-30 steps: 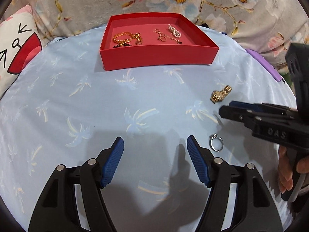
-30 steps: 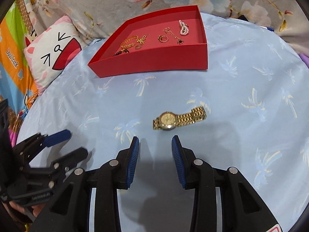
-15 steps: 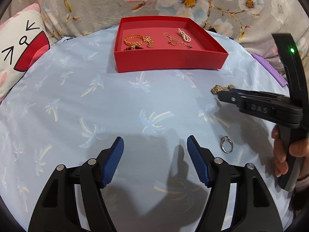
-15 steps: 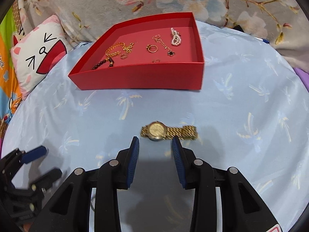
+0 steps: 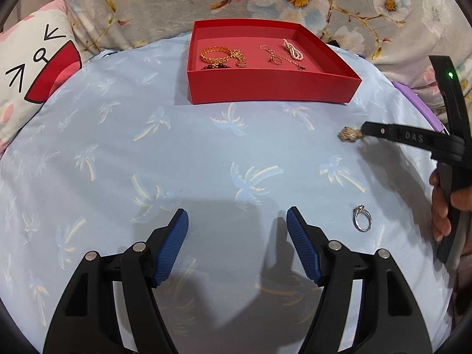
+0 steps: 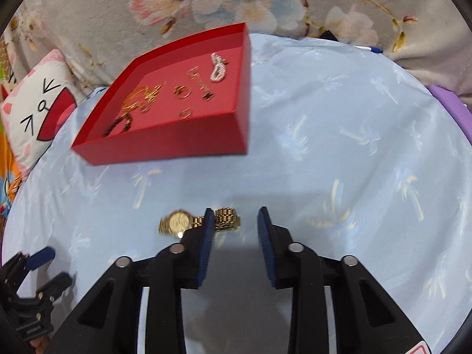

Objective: Organize jewelry
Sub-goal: 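Close the right tool on the gold watch and lift it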

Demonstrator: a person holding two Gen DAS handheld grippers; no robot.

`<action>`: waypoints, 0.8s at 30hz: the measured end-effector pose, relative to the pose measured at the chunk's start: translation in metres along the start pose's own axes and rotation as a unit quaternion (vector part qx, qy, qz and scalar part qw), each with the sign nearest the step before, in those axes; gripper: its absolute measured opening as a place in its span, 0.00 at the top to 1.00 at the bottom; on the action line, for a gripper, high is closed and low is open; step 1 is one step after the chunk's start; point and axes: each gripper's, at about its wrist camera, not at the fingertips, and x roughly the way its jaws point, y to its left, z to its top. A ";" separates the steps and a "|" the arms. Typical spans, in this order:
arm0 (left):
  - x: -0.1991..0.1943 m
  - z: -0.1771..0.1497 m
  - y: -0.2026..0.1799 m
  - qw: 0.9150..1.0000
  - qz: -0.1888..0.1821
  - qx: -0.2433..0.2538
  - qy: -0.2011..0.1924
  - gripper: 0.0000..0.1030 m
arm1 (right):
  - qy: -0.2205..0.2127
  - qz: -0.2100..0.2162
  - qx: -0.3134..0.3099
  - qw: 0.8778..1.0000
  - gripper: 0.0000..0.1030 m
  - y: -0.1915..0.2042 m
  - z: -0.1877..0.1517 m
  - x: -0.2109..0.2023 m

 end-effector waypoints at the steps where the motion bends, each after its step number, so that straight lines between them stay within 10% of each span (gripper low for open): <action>1: 0.000 0.000 0.000 1.000 0.000 0.000 0.000 0.35 | -0.004 -0.005 0.007 1.000 0.82 -0.003 0.004 0.002; 16: 0.000 0.001 0.002 1.000 -0.001 -0.003 -0.001 0.34 | -0.002 0.003 0.024 1.000 0.52 0.019 -0.007 0.002; 24: 0.000 0.001 0.002 1.000 -0.003 -0.002 0.001 0.30 | -0.009 -0.040 -0.003 0.999 0.78 0.019 -0.015 -0.002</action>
